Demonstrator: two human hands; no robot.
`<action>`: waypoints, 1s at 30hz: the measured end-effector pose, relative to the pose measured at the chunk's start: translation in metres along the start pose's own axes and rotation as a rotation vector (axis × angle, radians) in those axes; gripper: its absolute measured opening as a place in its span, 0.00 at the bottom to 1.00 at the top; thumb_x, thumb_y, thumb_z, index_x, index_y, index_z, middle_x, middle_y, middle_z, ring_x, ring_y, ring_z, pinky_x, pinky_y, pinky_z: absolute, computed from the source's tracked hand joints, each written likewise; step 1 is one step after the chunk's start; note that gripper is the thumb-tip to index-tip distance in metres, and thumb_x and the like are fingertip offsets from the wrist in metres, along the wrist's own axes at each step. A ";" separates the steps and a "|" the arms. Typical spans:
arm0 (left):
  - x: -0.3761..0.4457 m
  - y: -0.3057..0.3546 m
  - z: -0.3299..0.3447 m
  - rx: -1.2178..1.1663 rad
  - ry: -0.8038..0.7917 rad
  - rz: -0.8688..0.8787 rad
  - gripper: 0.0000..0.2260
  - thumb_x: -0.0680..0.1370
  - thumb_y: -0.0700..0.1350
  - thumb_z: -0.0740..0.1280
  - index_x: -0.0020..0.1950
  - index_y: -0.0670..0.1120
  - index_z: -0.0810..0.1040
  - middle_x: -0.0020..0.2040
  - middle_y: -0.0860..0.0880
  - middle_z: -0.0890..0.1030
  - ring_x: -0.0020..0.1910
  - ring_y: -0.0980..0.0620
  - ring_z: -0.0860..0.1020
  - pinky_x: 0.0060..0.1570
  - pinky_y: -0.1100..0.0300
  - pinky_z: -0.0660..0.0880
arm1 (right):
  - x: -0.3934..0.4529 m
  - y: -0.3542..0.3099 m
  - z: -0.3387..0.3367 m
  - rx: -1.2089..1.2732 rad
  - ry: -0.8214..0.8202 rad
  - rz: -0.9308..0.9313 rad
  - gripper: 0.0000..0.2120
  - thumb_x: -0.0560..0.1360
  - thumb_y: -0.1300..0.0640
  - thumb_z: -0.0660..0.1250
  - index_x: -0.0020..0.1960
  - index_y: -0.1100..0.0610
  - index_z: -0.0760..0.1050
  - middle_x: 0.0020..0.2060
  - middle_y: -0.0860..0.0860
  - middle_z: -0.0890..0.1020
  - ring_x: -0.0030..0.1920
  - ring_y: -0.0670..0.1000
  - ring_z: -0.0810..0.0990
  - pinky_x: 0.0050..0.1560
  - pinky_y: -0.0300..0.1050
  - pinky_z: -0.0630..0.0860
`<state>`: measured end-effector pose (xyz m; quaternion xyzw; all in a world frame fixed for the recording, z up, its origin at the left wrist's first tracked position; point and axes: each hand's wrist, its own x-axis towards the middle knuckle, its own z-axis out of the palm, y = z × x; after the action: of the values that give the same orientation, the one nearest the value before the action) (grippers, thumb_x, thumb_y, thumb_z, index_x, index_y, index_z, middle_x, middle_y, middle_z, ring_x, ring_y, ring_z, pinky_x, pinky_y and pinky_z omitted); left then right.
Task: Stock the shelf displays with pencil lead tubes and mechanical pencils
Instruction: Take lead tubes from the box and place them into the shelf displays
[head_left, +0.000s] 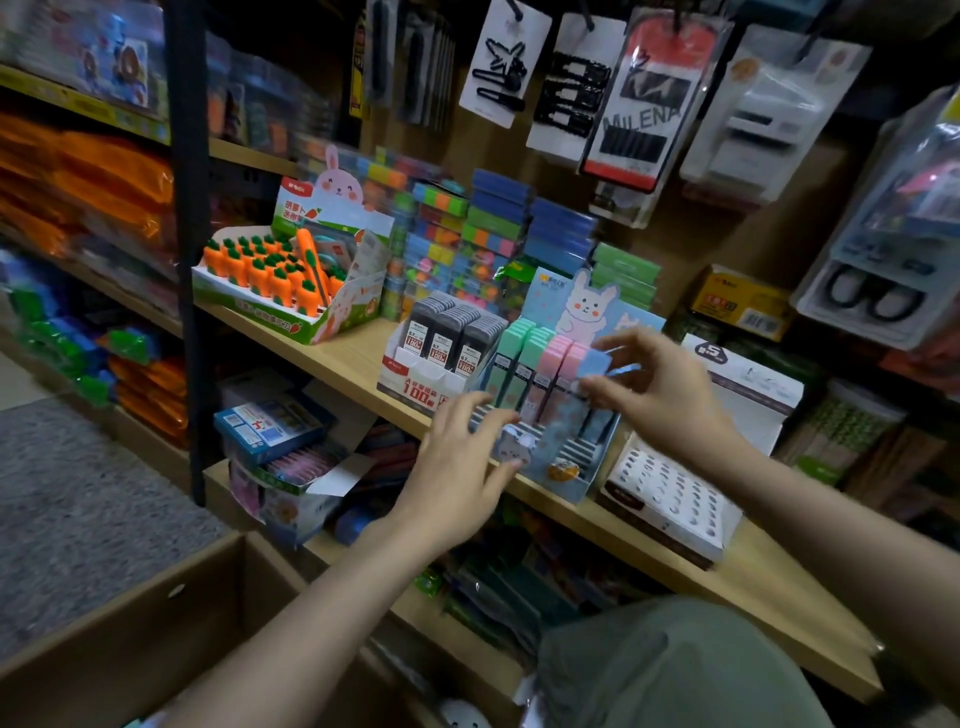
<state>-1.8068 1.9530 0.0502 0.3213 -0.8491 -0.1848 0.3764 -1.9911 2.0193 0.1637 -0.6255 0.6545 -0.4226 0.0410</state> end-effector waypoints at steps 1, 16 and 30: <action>-0.002 -0.002 0.001 0.114 -0.031 0.053 0.22 0.80 0.55 0.63 0.73 0.57 0.63 0.75 0.52 0.56 0.76 0.51 0.51 0.73 0.49 0.56 | 0.004 0.003 -0.010 -0.020 0.034 0.000 0.16 0.70 0.57 0.75 0.54 0.48 0.74 0.45 0.47 0.80 0.40 0.43 0.84 0.41 0.41 0.83; -0.012 -0.016 0.020 0.316 -0.261 0.053 0.28 0.82 0.58 0.56 0.78 0.61 0.46 0.80 0.51 0.45 0.78 0.51 0.40 0.76 0.45 0.50 | 0.010 0.052 -0.009 -0.288 0.107 -0.089 0.12 0.72 0.59 0.74 0.49 0.50 0.72 0.40 0.41 0.78 0.41 0.37 0.80 0.34 0.29 0.75; -0.014 -0.020 0.025 0.282 -0.251 0.057 0.30 0.82 0.55 0.59 0.78 0.62 0.44 0.80 0.52 0.44 0.78 0.52 0.38 0.76 0.44 0.53 | 0.018 0.064 0.005 -0.546 0.161 -0.030 0.15 0.70 0.54 0.76 0.54 0.57 0.79 0.46 0.47 0.72 0.41 0.45 0.71 0.38 0.36 0.66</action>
<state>-1.8107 1.9496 0.0155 0.3210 -0.9156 -0.0917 0.2241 -2.0422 1.9923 0.1307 -0.5875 0.7359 -0.2797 -0.1875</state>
